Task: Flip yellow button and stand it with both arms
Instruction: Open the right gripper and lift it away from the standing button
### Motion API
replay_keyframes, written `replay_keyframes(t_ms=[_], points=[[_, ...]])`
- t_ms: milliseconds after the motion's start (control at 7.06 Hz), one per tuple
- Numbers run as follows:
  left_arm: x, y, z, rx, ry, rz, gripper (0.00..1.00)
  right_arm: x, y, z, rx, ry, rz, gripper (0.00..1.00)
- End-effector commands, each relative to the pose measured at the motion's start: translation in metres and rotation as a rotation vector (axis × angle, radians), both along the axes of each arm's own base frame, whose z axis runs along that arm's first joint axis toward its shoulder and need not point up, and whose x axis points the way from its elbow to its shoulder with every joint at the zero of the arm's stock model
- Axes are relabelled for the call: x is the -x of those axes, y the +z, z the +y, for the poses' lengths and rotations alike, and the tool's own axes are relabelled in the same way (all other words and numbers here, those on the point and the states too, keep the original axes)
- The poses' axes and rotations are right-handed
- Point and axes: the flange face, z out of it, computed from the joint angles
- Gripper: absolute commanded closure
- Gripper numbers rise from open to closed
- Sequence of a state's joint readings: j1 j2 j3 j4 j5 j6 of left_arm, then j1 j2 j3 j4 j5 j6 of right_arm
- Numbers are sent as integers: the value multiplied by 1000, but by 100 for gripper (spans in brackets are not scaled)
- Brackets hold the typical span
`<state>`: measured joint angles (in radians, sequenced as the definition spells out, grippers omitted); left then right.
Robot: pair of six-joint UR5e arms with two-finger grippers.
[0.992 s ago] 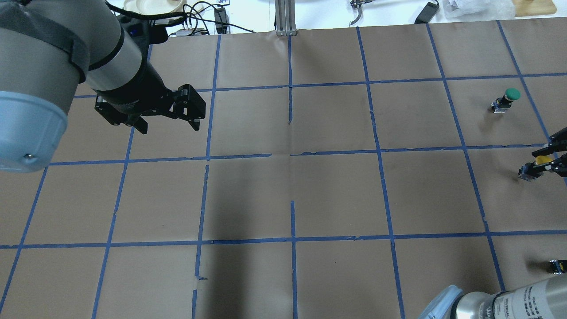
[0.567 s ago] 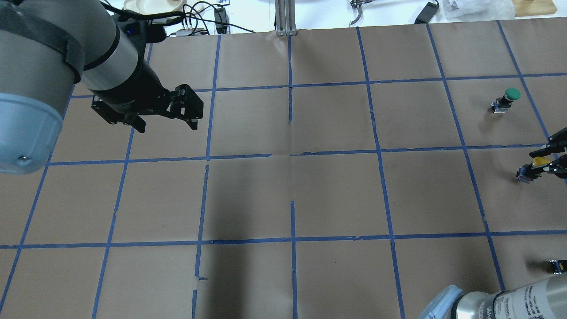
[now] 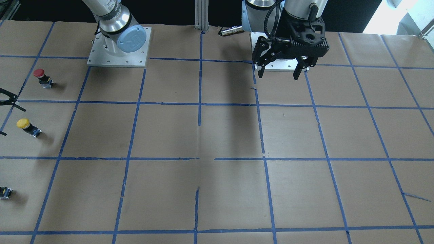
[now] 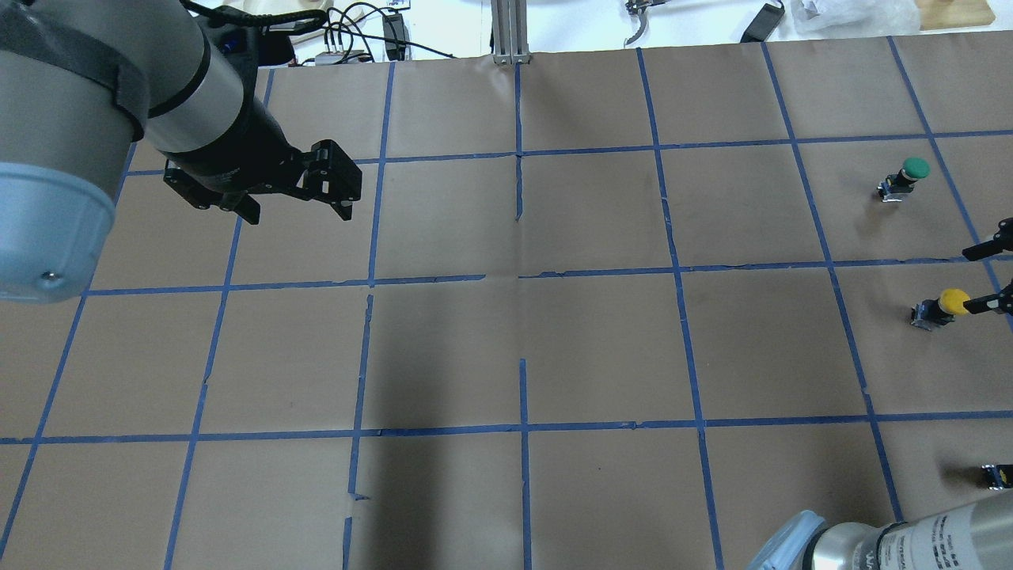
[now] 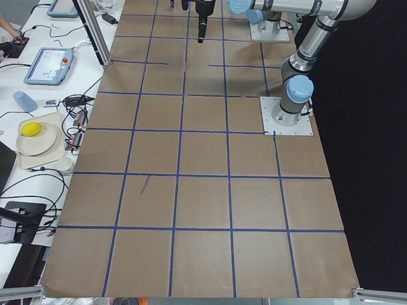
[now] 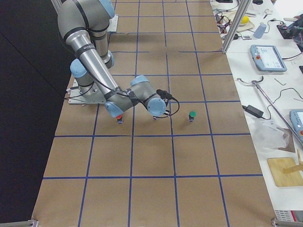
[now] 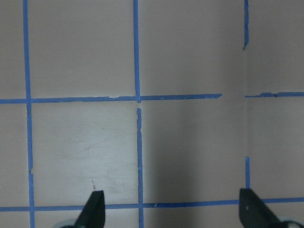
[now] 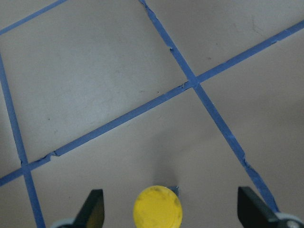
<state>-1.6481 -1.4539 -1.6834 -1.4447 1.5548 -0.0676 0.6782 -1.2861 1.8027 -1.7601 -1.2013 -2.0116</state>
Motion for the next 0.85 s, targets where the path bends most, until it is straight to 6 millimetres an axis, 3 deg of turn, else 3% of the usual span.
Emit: replay_keyframes(t_ms=[0, 283, 425, 708], points=[[0, 0, 0, 2, -1, -1, 0, -31, 61, 1, -123, -249, 114, 0], [0, 2, 0, 5, -2, -4, 0, -103, 121, -6, -210, -453, 275, 0], [0, 1, 0, 3, -2, -4, 0, -151, 150, -1, -256, -558, 310, 0], [0, 2, 2, 5, 0, -5, 0, -245, 181, 8, -360, -862, 319, 0]])
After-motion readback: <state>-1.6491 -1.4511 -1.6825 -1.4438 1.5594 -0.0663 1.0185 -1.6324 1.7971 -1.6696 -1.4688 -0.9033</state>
